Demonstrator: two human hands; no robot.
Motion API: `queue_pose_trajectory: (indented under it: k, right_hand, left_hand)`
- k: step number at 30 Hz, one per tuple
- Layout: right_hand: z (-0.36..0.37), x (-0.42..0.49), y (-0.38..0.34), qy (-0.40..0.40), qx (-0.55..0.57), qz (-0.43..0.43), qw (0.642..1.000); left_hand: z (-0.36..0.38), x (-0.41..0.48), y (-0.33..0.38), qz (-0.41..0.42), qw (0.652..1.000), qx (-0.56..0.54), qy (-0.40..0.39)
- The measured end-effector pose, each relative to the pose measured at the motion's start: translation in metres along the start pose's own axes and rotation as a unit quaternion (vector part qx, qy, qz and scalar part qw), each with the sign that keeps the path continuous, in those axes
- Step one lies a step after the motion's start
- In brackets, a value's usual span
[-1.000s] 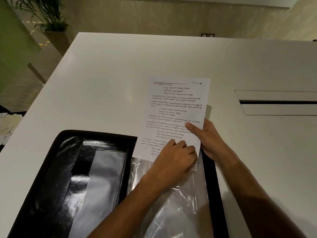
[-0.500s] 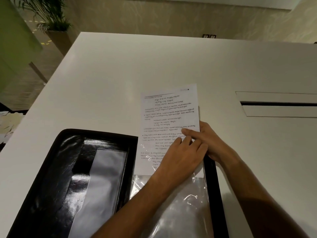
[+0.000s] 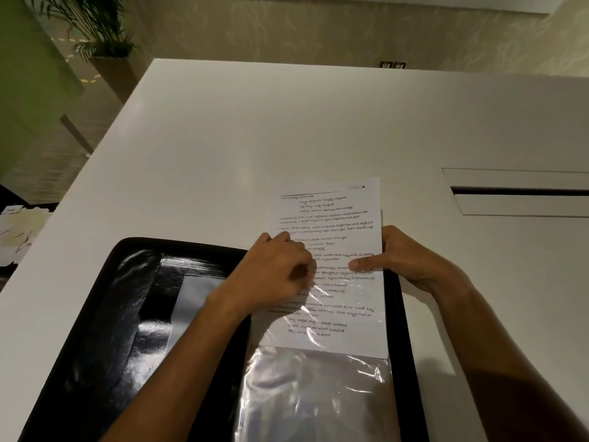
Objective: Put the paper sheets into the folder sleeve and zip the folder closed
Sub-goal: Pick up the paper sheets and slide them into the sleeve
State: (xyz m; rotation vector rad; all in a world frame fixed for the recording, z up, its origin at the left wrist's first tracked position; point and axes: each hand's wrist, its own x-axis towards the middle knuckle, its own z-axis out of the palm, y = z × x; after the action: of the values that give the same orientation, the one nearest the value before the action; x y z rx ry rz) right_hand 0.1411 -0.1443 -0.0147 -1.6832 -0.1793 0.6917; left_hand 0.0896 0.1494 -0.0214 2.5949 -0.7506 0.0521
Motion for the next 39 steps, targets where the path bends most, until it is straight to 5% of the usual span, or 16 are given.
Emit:
queue_pose_trajectory:
  k: [4,12,27,39]
  right_hand:
    - [0.0,-0.001,0.0,-0.016,-0.009,-0.005,1.0]
    - [0.016,0.002,0.003,0.106,0.074,-0.069,0.989]
    - [0.006,-0.015,-0.016,-0.015,-0.094,0.044,0.994]
    - [0.027,-0.021,-0.001,0.125,-0.101,-0.011,0.987]
  left_hand:
    - [0.0,0.001,-0.009,-0.024,0.999,-0.024,-0.013]
    - [0.006,0.001,-0.009,-0.029,0.998,-0.034,0.041]
    - [-0.002,0.001,-0.012,-0.117,0.988,-0.102,-0.001]
    - [0.002,-0.002,-0.008,-0.078,0.99,-0.116,0.025]
